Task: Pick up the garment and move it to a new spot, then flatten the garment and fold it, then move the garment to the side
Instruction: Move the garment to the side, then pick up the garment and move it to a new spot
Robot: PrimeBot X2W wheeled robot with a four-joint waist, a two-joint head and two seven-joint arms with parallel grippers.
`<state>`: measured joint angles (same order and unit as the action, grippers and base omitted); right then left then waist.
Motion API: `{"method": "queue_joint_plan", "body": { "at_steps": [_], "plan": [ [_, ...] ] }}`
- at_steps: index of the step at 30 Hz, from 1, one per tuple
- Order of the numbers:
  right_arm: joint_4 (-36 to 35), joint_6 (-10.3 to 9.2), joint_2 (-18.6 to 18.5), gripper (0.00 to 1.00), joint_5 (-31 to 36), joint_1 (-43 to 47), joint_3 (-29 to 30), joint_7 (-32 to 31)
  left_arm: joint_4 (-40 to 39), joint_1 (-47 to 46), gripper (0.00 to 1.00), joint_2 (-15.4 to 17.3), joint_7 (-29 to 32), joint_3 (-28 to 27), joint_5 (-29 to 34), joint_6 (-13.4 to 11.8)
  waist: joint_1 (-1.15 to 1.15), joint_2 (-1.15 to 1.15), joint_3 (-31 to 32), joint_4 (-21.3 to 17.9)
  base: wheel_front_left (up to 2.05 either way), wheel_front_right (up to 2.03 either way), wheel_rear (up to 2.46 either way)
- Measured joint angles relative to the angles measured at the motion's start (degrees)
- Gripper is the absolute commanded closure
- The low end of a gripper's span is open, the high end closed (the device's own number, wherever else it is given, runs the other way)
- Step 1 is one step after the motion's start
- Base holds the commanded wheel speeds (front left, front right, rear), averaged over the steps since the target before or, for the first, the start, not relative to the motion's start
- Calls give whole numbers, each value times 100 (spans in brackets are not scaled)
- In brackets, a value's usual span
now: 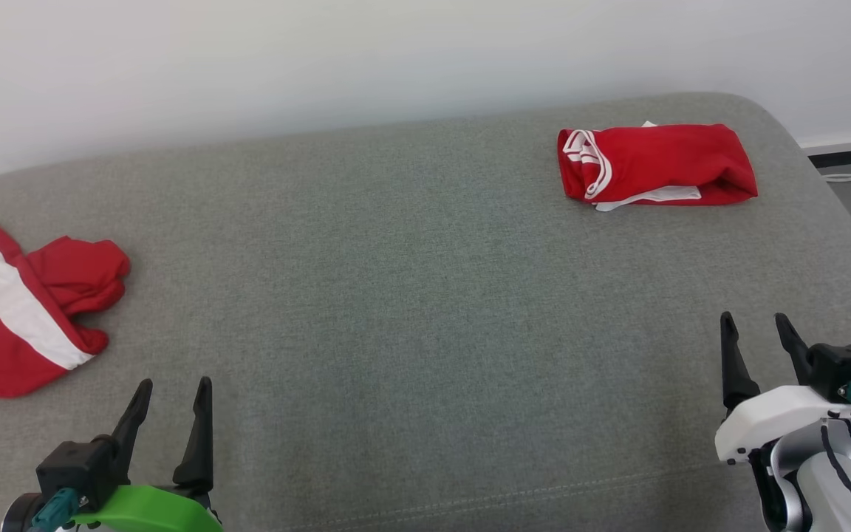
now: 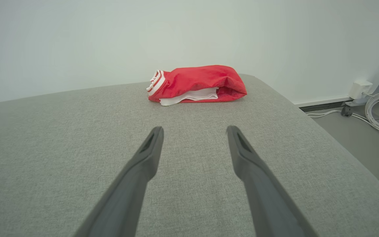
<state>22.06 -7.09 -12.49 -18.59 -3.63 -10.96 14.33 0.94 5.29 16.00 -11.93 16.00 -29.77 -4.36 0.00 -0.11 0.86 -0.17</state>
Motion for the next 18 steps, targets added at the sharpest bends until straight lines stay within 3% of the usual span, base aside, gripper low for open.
{"method": "queue_joint_plan", "body": {
  "at_steps": [8, 18],
  "plan": [
    [-328, -1, -51, 0, 91, 213, 162, 1, -142, -3, 0, 11, 79, 51, 23, -4, 0, 0, -86, 196, 0, 0, 0],
    [-578, -1, -27, 0, 175, 352, 68, 1, -169, -5, 0, 10, 88, -66, 41, -71, 0, 0, -112, 794, 0, 0, 0]
  ]
}}
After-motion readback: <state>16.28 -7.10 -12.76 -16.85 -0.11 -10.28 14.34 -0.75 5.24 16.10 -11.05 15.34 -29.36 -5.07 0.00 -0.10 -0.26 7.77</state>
